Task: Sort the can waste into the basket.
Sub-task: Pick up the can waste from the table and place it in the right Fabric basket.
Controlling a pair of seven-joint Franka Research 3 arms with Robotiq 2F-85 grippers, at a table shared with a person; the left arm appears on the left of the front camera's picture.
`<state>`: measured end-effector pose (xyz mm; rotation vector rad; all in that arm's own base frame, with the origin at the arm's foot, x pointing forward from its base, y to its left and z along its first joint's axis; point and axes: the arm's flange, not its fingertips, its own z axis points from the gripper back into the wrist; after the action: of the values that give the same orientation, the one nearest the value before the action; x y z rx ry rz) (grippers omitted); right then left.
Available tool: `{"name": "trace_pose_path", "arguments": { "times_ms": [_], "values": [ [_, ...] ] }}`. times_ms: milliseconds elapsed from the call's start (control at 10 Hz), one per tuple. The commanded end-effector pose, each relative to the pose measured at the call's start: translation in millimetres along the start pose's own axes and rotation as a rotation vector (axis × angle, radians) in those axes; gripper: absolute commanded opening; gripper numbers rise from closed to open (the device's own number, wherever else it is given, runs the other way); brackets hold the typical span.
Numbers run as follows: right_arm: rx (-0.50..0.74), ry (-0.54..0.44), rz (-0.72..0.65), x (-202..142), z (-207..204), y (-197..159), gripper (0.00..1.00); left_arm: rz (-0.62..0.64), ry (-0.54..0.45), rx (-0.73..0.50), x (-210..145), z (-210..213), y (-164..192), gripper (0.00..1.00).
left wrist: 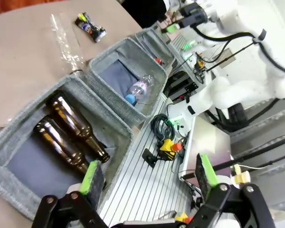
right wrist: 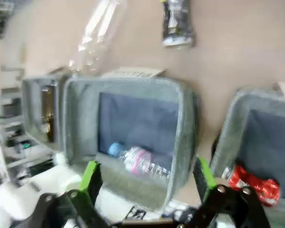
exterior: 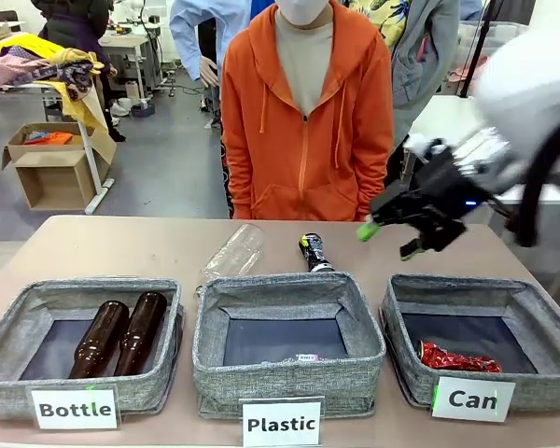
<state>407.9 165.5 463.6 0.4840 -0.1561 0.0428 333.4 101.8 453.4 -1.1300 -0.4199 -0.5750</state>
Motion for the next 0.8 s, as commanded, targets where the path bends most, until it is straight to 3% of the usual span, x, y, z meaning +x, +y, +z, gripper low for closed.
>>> {"name": "trace_pose_path", "arguments": {
  "times_ms": [0, 100, 200, 300, 400, 500, 600, 700],
  "values": [
    [-0.230, 0.036, -0.025, 43, -27, 25, 1.00, 0.010, 0.005, -0.003, 1, 1, -4, 1.00],
    [-0.305, 0.023, -0.023, 51, -43, 39, 1.00, 0.010, 0.005, -0.003, 1, 1, -4, 1.00],
    [-0.282, 0.002, 0.009, 49, -43, 39, 1.00, 0.010, 0.005, -0.003, 1, 1, -4, 1.00],
    [-0.133, 0.006, 0.088, 33, -16, 22, 1.00, 0.010, 0.005, -0.003, 1, 1, -4, 1.00],
    [-0.259, 0.007, 0.021, 39, -50, 34, 1.00, 0.010, 0.005, -0.003, 1, 1, -4, 1.00],
    [-0.247, 0.005, 0.039, 44, -45, 33, 1.00, 0.010, 0.005, -0.003, 1, 1, -4, 1.00],
    [-0.329, -0.062, 0.008, 33, -43, 33, 1.00, 0.010, 0.005, -0.003, 1, 1, -4, 1.00],
    [-0.347, -0.091, 0.012, 57, -59, 43, 1.00, 0.010, 0.005, -0.003, 1, 1, -4, 1.00]
  ]
}}
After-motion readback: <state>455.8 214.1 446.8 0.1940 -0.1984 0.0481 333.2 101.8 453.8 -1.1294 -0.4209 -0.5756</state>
